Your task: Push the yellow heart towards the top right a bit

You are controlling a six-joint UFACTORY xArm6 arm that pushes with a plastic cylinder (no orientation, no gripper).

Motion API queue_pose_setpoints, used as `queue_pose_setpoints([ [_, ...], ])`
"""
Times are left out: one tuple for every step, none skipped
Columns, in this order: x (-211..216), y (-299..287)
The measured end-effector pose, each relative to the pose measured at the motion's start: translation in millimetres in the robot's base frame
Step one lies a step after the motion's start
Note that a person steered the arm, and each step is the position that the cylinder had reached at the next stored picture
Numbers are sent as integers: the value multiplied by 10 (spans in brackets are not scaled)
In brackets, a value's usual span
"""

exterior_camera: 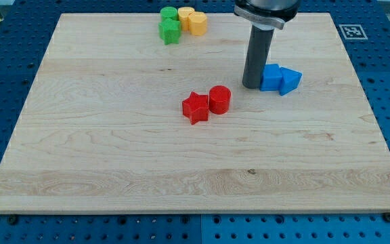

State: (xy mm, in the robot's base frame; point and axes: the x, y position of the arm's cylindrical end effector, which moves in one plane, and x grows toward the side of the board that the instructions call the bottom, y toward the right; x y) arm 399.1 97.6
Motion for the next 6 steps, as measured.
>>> queue_pose_setpoints([
  [-145,-83],
  [-734,-304],
  [-1128,-322],
  [-1229,-322],
  [-1668,-322],
  [-2070,-341],
])
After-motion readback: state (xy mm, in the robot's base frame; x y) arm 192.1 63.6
